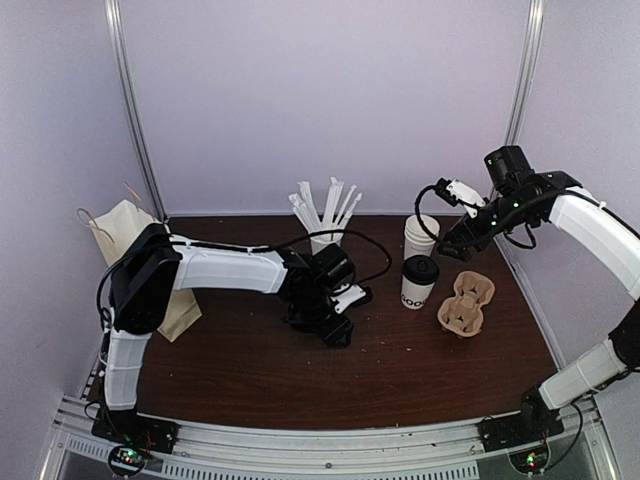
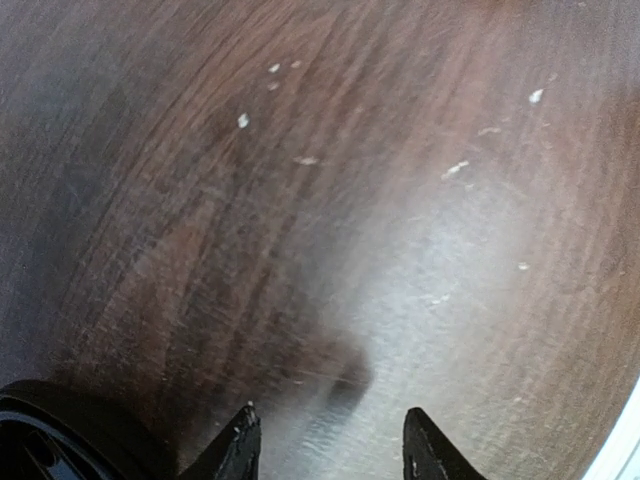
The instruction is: Pack the takeout coffee
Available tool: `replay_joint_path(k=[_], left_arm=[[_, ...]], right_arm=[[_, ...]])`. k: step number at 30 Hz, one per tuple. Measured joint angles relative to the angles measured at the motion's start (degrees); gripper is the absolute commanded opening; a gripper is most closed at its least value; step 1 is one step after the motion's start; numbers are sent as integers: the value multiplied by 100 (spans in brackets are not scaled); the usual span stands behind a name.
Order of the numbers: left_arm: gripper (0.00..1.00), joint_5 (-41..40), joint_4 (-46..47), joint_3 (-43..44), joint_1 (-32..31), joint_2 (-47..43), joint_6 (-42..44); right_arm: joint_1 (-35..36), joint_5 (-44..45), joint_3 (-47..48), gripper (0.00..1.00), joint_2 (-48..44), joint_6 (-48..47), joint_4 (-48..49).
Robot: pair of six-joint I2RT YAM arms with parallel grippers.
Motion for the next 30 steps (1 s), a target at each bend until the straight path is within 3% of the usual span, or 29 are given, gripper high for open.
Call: replay_joint_path(k=[15,23,30], left_arm=[[49,-577,-181,-17,728,111,42],[53,-824,-184,-15,1202,131,101],[57,-868,-621,-269,699,-538,249]], right_arm=[[-20,-76,-122,99,2,87,111],[-37,-138,-286,100,-20,87,184],[-90,-175,-417,100,-256,87,205]])
